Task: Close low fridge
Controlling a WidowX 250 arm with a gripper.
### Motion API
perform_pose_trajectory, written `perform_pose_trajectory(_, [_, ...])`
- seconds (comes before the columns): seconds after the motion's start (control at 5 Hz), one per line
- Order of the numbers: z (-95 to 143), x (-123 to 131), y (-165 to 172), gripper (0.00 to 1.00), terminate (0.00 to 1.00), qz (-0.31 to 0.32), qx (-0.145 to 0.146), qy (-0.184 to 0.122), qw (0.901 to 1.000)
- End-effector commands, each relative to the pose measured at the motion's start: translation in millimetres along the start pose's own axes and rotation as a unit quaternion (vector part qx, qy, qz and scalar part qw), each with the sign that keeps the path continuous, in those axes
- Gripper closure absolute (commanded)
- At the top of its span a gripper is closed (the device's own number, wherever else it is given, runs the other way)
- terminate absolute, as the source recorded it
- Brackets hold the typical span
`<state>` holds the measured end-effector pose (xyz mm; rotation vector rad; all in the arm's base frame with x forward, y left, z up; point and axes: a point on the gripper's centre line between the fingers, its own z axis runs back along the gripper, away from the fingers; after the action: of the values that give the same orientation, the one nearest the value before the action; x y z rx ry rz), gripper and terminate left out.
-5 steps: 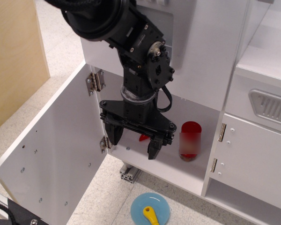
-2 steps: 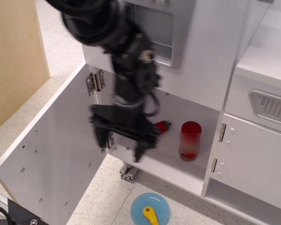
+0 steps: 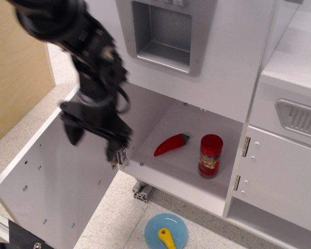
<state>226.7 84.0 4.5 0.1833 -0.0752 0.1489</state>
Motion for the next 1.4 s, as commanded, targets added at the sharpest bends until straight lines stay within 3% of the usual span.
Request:
perform_pose_trajectory(0.0, [40, 14, 56, 0.00, 0.00, 0.009, 0.014, -0.038, 0.9992])
perform_pose_trajectory(0.2, [45, 19, 70, 0.00, 0.00, 0.014, 0.016, -0.031, 0.9993])
perform_pose_trajectory(0.4, [29, 24, 76, 0.00, 0.00, 0.010, -0.020, -0.002, 0.9997])
perform_pose_trajectory(0.8, [7, 24, 63, 0.00, 0.00, 0.002, -0.119, -0.003, 0.9929])
perform_pose_trajectory(1.0, [1, 25, 52, 0.00, 0.00, 0.002, -0.121, 0.005, 0.9926])
perform_pose_trajectory(1.2, [-5, 23, 35, 0.00, 0.00, 0.012, -0.106, -0.002, 0.9943])
